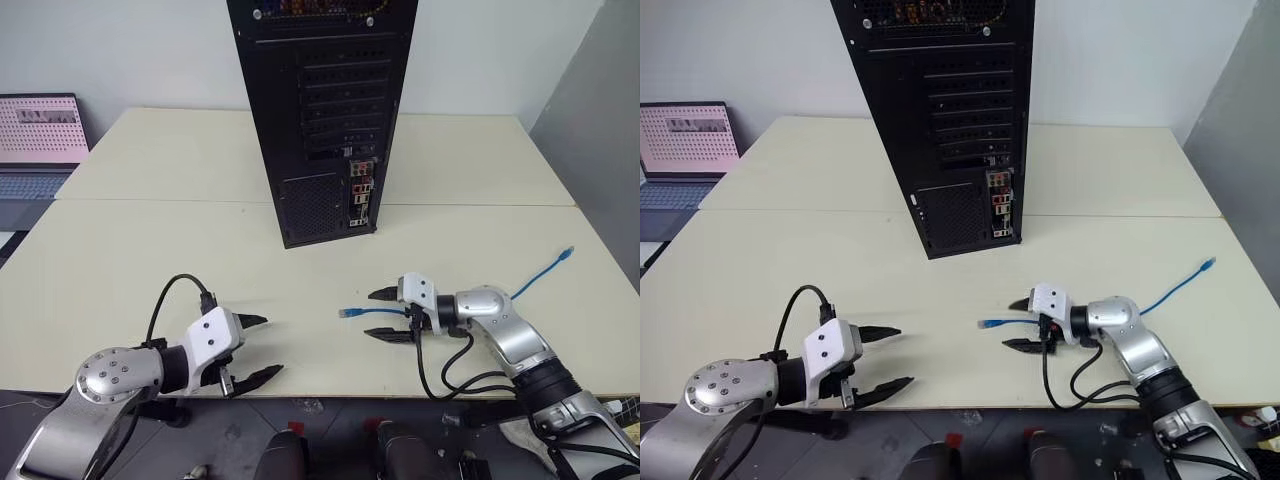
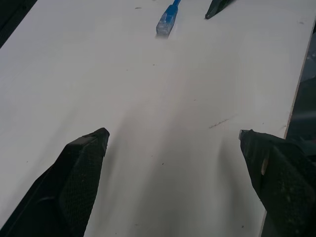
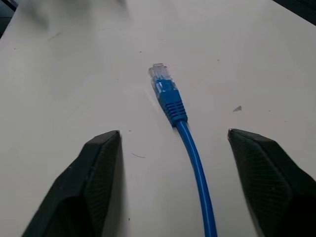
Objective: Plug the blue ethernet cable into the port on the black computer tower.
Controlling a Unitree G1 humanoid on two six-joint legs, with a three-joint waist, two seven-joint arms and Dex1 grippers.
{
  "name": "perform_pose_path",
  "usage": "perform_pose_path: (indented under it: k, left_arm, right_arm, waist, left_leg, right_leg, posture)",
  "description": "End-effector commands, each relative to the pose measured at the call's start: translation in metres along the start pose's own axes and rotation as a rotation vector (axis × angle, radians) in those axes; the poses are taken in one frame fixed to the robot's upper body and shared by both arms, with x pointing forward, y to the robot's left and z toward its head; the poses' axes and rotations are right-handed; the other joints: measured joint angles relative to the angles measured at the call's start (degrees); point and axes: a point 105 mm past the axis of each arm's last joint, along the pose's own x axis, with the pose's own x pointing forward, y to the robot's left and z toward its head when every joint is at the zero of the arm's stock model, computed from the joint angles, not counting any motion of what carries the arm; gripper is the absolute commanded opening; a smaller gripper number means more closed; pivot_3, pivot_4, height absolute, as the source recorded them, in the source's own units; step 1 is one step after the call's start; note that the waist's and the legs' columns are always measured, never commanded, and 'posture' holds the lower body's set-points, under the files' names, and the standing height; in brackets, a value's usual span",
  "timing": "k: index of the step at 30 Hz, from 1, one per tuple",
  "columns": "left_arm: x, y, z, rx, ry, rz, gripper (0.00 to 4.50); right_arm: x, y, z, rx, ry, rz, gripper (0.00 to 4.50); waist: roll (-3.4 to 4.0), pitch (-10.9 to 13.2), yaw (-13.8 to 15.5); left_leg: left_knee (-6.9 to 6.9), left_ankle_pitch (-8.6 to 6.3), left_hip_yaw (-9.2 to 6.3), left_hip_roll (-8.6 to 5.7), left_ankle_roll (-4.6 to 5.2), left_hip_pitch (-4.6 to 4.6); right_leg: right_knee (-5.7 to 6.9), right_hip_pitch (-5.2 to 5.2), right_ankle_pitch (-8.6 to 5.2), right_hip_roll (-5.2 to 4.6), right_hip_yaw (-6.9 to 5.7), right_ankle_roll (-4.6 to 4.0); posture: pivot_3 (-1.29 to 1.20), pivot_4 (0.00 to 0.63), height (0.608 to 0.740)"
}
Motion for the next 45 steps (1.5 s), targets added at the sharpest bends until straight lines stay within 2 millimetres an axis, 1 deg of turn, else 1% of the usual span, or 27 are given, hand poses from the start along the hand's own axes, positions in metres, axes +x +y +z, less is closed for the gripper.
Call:
perform_pose_path:
  k: [1, 3, 6, 9, 11, 12, 15, 19, 22, 25, 30, 31, 32, 36, 43, 45]
  left_arm:
    - [0.0, 0.0, 0.015, 0.029, -0.056, -0.002, 4.5]
    - [0.002, 0.0, 0.015, 0.044, -0.061, -0.007, 4.5]
    - [0.005, 0.001, 0.015, 0.064, -0.063, -0.018, 4.5]
    - [0.015, 0.006, 0.014, 0.083, -0.06, -0.013, 4.5]
    - [0.023, 0.012, 0.016, 0.083, -0.077, 0.007, 4.5]
    - [0.028, 0.015, 0.018, 0.084, -0.088, 0.011, 4.5]
    - [0.037, 0.02, 0.024, 0.087, -0.117, 0.002, 4.5]
    - [0.048, 0.02, 0.037, 0.097, -0.162, -0.064, 4.5]
    - [0.053, 0.019, 0.041, 0.103, -0.168, -0.105, 4.5]
    - [0.057, 0.02, 0.045, 0.113, -0.172, -0.126, 4.5]
    - [0.065, 0.019, 0.054, 0.116, -0.212, -0.157, 4.5]
    - [0.066, 0.018, 0.054, 0.11, -0.215, -0.168, 4.15]
    - [0.066, 0.017, 0.055, 0.105, -0.217, -0.174, 3.99]
    - [0.067, 0.016, 0.057, 0.099, -0.224, -0.191, 3.04]
    - [0.067, 0.016, 0.052, 0.118, -0.197, -0.2, 1.51]
    - [0.068, 0.015, 0.049, 0.125, -0.181, -0.205, 1.01]
  right_arm:
    - [-0.002, -0.004, 0.0, -0.067, 0.03, 0.005, 2.72]
    - [-0.003, -0.004, -0.002, -0.089, 0.049, 0.009, 2.22]
    - [-0.004, -0.005, -0.004, -0.091, 0.06, 0.006, 1.59]
    - [-0.005, -0.007, 0.0, -0.096, 0.056, 0.003, 0.77]
    - [-0.005, -0.008, 0.004, -0.11, 0.046, 0.002, 0.36]
    - [-0.005, -0.008, 0.009, -0.125, 0.036, 0.006, 0.06]
    - [-0.005, -0.007, 0.02, -0.154, 0.017, 0.021, 0.06]
    - [-0.003, 0.0, 0.044, -0.176, -0.031, 0.059, 0.06]
    - [-0.002, 0.005, 0.056, -0.184, -0.053, 0.079, 0.06]
    - [0.0, 0.009, 0.062, -0.197, -0.057, 0.09, 0.06]
    - [0.002, 0.011, 0.065, -0.219, -0.054, 0.099, 0.06]
    - [0.002, 0.012, 0.065, -0.222, -0.053, 0.1, 0.0]
    - [0.002, 0.012, 0.066, -0.224, -0.052, 0.101, 0.0]
    - [0.002, 0.013, 0.065, -0.232, -0.046, 0.104, 0.0]
    - [0.003, 0.013, 0.065, -0.239, -0.046, 0.106, 0.0]
    - [0.003, 0.013, 0.066, -0.24, -0.048, 0.106, 0.0]
  waist:
    - [0.0, 0.0, 0.0]
    - [0.0, 0.0, 0.0]
    - [0.0, 0.0, 0.0]
    - [0.0, 0.0, 0.0]
    - [0.02, 0.0, 0.0]
    - [0.01, 0.0, 0.0]
    - [0.01, 0.0, 0.0]
    - [0.01, 0.0, 0.0]
    - [0.01, 0.0, 0.0]
    - [0.01, 0.0, 0.0]
    - [0.01, 0.0, 0.1]
    - [0.01, 0.0, 0.1]
    - [0.01, 0.0, 0.0]
    - [0.01, 0.0, 0.0]
    - [0.01, 0.0, 0.0]
    - [0.01, 0.0, 0.0]
  left_leg:
    - [0.0, 0.0, -0.01, 0.0, 0.0, 0.0]
    - [0.0, 0.0, -0.02, -0.01, 0.0, 0.0]
    - [0.01, 0.0, -0.02, -0.01, 0.0, 0.0]
    - [0.01, 0.0, -0.02, -0.03, 0.0, 0.01]
    - [0.02, 0.0, -0.01, -0.04, 0.0, 0.02]
    - [0.03, 0.0, -0.01, -0.06, 0.0, 0.03]
    - [0.04, 0.0, -0.02, -0.06, 0.0, 0.01]
    - [0.03, 0.0, -0.13, -0.05, 0.0, 0.0]
    - [0.03, 0.0, -0.17, -0.06, 0.0, -0.01]
    - [0.04, 0.0, -0.17, -0.07, 0.0, -0.02]
    - [0.06, 0.0, -0.16, -0.09, 0.0, -0.06]
    - [0.06, 0.0, -0.16, -0.09, 0.0, -0.06]
    - [0.06, 0.0, -0.17, -0.08, 0.0, -0.05]
    - [0.06, 0.0, -0.17, -0.08, 0.0, -0.05]
    - [0.06, 0.0, -0.17, -0.08, 0.0, -0.06]
    - [0.06, 0.0, -0.17, -0.08, 0.0, -0.05]
  right_leg:
    - [0.0, 0.0, 0.0, 0.0, 0.0, 0.0]
    - [0.01, 0.0, 0.0, 0.0, -0.01, 0.0]
    - [0.01, 0.01, 0.0, 0.0, -0.01, 0.0]
    - [0.01, 0.02, 0.01, 0.0, -0.01, -0.01]
    - [0.01, 0.04, 0.01, 0.0, -0.03, -0.01]
    - [0.03, 0.05, 0.01, 0.0, -0.04, -0.01]
    - [0.02, 0.05, 0.01, 0.0, -0.07, -0.01]
    - [0.04, 0.02, 0.02, 0.01, -0.06, -0.02]
    - [0.05, 0.02, 0.02, 0.02, -0.07, -0.02]
    - [0.04, 0.02, 0.02, 0.01, -0.09, -0.01]
    - [0.03, 0.02, 0.02, 0.01, -0.17, -0.01]
    - [0.03, 0.02, 0.02, 0.01, -0.19, -0.01]
    - [0.04, 0.02, 0.02, 0.01, -0.2, -0.01]
    - [0.04, 0.01, 0.02, 0.02, -0.2, -0.02]
    - [0.04, 0.01, 0.02, 0.02, -0.22, -0.01]
    - [0.04, 0.01, 0.02, 0.02, -0.22, -0.01]
  posture:
    - [0.0, 0.15, 0.74]
    - [0.0, 0.15, 0.74]
    - [0.0, 0.15, 0.74]
    - [0.0, 0.15, 0.74]
    - [0.0, 0.15, 0.74]
    - [0.0, 0.15, 0.74]
    - [0.0, 0.15, 0.74]
    - [0.0, 0.15, 0.74]
    - [0.0, 0.15, 0.74]
    - [0.0, 0.15, 0.74]
    - [0.0, 0.15, 0.74]
    - [0.0, 0.15, 0.74]
    - [0.0, 0.15, 0.74]
    - [0.0, 0.15, 0.74]
    - [0.0, 0.15, 0.74]
    - [0.0, 0.15, 0.74]
